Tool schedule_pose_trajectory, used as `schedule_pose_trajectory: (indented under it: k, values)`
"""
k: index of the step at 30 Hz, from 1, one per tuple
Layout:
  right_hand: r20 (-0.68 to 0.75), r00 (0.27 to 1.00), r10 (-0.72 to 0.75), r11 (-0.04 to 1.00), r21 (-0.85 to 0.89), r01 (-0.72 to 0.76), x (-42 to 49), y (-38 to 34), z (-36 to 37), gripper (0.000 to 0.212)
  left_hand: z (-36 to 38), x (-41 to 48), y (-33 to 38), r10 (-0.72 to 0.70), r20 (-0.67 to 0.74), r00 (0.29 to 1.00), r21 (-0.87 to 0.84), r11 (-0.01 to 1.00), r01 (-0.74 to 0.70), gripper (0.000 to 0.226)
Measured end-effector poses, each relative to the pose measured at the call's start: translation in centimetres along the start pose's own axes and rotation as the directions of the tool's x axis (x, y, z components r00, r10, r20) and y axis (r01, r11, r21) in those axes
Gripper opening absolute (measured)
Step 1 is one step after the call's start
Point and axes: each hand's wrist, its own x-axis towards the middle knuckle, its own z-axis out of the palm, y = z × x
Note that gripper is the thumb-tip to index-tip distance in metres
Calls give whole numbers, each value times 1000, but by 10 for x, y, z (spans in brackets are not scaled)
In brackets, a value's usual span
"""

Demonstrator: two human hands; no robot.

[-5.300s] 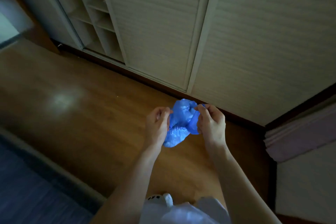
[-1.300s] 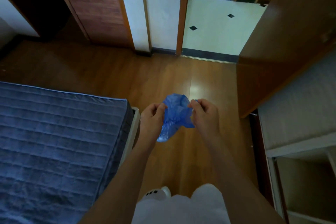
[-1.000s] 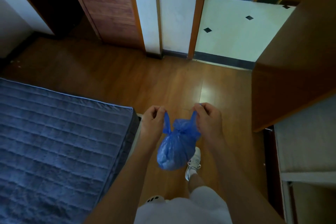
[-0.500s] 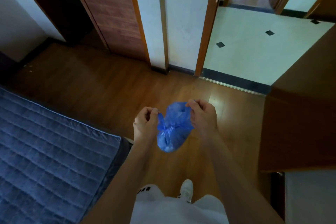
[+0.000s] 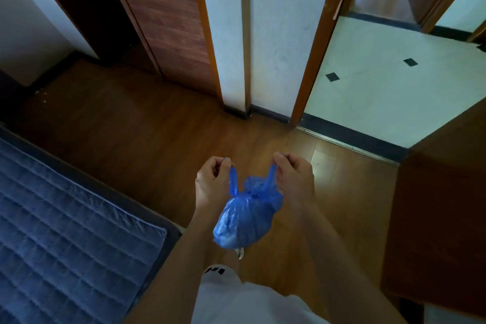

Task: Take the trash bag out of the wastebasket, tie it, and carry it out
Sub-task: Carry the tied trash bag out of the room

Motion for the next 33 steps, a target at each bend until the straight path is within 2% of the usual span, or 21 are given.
schedule_pose_trajectory:
  k: [6, 12, 21, 27, 33]
  values:
    - [-17, 998, 68, 997, 28, -67, 87, -38, 41, 27, 9, 102, 21, -14, -47, 999, -9, 1000, 13, 23]
    - [-80, 995, 67, 998, 10, -66, 181, -73, 89, 25, 16, 212, 48, -19, 24, 1000, -8, 1000, 19, 20]
    - [-181, 983, -34, 999, -16, 31, 283, -98, 117, 23, 42, 329, 83, 8, 20, 1000, 10, 1000, -8, 20]
    - [-169, 986, 1, 1000, 30, 4, 367, -112, 119, 26, 77, 397, 98, -14, -20, 1000, -6, 1000, 14, 18]
    - [-79, 997, -1, 1000, 9, 2, 452, -145, 116, 22, 126, 455, 129, -43, -26, 999, 47, 998, 44, 19]
